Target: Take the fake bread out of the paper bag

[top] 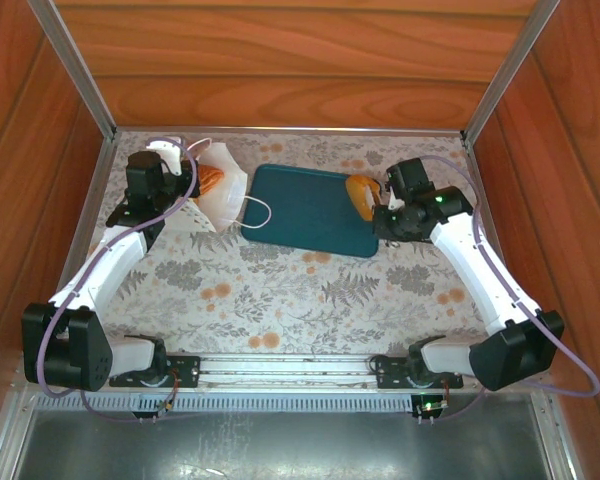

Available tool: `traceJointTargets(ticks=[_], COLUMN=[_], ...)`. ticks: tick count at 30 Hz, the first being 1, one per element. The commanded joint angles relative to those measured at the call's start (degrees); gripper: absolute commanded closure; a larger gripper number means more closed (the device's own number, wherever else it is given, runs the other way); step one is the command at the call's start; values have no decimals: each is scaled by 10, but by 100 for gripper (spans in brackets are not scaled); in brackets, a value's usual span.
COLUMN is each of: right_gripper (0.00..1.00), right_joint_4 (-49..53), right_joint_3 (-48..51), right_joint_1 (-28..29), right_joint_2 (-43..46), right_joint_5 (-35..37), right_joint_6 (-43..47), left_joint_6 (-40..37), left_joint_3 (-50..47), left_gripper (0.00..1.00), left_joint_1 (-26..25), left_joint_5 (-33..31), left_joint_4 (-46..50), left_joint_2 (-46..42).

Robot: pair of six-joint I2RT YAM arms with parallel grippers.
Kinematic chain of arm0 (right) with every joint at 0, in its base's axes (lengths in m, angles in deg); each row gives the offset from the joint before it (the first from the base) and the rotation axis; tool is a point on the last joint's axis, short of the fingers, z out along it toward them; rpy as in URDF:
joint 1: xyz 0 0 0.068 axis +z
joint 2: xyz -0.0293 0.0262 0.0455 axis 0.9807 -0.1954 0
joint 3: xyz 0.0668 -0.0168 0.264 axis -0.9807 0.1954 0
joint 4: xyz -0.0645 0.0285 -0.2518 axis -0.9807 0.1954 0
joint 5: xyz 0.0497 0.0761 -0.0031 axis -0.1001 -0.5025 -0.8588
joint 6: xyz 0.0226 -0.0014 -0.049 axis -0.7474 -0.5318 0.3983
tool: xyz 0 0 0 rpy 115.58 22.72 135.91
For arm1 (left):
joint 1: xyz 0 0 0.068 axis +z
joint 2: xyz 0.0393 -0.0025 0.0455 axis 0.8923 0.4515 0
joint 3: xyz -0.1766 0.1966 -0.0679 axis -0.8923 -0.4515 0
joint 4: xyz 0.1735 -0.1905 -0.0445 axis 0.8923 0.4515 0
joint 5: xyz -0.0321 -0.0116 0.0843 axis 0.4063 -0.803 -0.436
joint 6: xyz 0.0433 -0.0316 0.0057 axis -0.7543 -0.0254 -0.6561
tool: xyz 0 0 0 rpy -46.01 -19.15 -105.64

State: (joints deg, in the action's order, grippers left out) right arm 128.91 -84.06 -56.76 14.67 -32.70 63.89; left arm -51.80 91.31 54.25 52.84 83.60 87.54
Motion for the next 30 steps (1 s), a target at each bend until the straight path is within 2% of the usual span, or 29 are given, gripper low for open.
traceJointTargets(ticks=[1,20,30], right_gripper=[92,91,90], right_joint_4=[-18,-38,-15], right_joint_3=[-8,-41,-56], right_joint_1=[-6,-2,57], right_joint_2=[-17,-87,-129], right_joint_5=[41,114,157], right_joint_6=[-2,30,35], left_joint_6=[8,9,9], left_joint_3=[9,9,10], left_gripper=[100,100,100], left_joint_1=[-1,-1,0], left_joint_5=[-3,1,0], left_joint_4=[1,1,1], left_joint_2=[-15,-13,-11])
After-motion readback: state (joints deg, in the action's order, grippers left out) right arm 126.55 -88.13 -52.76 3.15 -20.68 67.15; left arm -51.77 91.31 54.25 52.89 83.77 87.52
